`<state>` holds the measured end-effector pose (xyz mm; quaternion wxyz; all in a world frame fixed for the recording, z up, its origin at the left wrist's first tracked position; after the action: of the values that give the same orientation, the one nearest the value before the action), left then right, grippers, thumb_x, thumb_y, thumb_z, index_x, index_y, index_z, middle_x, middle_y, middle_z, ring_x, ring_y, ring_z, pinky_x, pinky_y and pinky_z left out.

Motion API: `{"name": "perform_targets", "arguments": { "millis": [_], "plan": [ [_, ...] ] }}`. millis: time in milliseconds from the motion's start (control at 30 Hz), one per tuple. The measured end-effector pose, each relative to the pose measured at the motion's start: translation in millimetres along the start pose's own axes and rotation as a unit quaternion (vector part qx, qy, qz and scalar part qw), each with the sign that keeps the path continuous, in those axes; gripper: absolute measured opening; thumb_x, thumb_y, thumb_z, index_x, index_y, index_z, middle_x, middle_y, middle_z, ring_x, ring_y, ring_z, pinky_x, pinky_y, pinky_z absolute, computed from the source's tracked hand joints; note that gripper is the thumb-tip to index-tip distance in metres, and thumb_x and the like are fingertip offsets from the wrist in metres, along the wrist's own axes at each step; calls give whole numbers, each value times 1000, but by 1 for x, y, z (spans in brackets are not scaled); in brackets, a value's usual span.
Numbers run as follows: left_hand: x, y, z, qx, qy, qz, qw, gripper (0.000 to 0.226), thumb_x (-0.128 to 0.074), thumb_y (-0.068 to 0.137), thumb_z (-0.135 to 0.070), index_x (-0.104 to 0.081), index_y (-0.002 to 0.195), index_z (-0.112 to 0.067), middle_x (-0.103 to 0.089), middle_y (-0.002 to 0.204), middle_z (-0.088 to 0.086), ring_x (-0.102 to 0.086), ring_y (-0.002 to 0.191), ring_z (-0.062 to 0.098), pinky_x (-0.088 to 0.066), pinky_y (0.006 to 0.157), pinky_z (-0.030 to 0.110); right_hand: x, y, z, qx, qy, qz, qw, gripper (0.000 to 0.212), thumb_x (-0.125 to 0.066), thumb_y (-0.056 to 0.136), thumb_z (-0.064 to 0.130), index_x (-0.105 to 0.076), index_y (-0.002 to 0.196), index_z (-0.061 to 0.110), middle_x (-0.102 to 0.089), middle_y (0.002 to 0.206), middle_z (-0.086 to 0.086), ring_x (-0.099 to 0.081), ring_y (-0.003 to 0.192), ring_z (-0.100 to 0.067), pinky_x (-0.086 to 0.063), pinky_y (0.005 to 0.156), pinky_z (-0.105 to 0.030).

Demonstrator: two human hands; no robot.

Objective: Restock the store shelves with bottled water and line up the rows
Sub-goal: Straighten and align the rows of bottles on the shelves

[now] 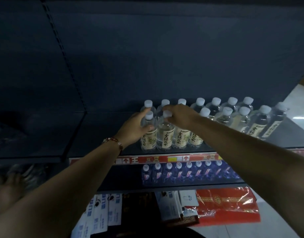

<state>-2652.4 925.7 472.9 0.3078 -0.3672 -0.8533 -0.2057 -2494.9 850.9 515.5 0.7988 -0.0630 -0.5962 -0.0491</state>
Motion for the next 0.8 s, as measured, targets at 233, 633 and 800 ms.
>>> {"name": "perform_targets", "arguments": {
  "millis": [233,633,800],
  "plan": [
    [4,7,-11,-12,133,-30,991,81,-63,95,-44,-17,160,-34,-27,158,-5,-45,134,17,-48,101,38,30,-9,-17,27,-32,-72,997,36,-59,94,41,-62,125,23,-64,119,0,-63,107,-22,-50,89,-36],
    [-28,24,-37,-100,250,-46,962,76,-66,94,-43,-28,158,-30,-33,160,-8,-25,146,24,-39,111,48,21,-4,-69,-16,10,9,1000,16,-63,91,31,-67,106,33,-65,106,10,-61,97,-15,-50,81,-36],
    [-30,24,-33,-97,237,-42,966,75,-63,95,-46,-27,159,-33,-29,162,-12,-19,149,22,-33,116,46,16,-8,-73,18,57,1,998,30,-67,91,27,-65,120,36,-66,121,10,-62,109,-13,-50,92,-36]
  ]
}}
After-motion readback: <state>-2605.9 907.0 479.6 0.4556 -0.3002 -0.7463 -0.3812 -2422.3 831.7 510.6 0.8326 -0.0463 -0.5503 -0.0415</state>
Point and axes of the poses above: each hand's wrist, its own y-axis towards the middle knuckle, its own x-axis out of the back of the hand, z = x × y, the point moved 7 cm from there along y, towards the middle knuckle
